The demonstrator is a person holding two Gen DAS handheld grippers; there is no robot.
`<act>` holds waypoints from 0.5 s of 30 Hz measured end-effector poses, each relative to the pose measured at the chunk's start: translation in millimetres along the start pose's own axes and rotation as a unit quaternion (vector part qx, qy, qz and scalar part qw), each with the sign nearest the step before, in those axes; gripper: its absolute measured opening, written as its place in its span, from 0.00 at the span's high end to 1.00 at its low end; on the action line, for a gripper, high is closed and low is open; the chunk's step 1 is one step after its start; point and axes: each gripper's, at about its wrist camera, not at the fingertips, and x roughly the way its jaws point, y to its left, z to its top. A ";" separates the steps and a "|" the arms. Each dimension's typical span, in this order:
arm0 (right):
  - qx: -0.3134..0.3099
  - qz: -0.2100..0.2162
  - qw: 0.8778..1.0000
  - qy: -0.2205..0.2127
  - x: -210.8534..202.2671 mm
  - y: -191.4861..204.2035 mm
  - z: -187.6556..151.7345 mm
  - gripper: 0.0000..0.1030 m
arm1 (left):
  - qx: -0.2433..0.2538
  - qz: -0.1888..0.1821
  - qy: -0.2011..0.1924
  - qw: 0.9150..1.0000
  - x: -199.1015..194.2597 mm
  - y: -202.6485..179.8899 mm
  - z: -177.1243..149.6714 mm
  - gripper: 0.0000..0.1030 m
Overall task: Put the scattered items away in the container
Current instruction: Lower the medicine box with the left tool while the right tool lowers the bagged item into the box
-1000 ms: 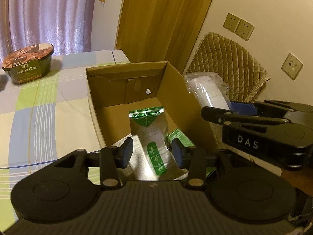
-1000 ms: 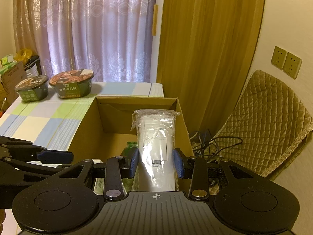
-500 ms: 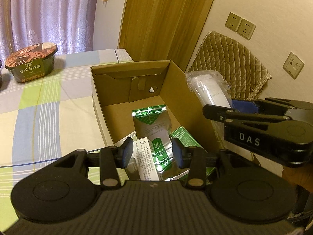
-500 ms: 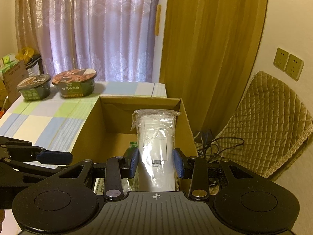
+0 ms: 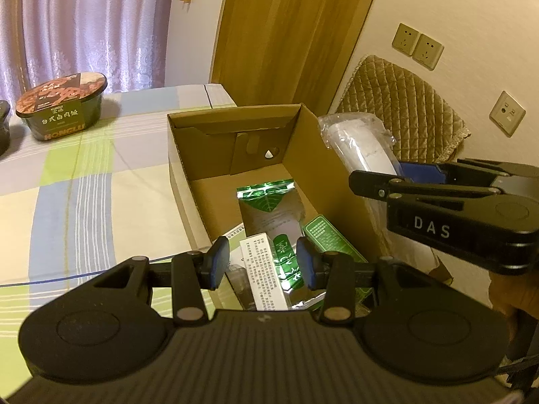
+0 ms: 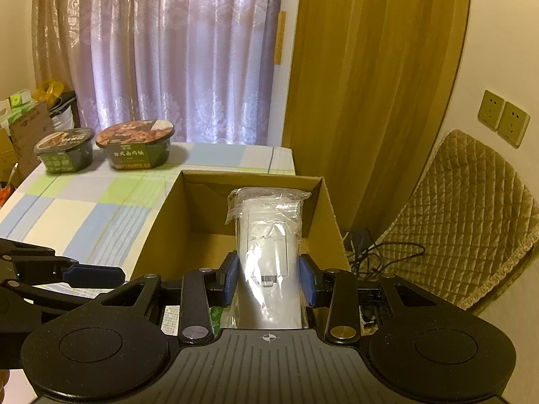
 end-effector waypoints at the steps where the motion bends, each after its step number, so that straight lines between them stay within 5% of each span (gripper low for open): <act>1: 0.000 0.000 1.000 0.000 0.3 0.2 0.2 0.60 | -0.001 0.000 0.000 1.000 -0.4 0.5 -0.1 0.63; 15: -0.003 0.003 1.000 0.003 2.5 6.3 2.3 0.60 | -0.009 0.006 0.003 1.000 -5.0 10.1 -2.8 0.63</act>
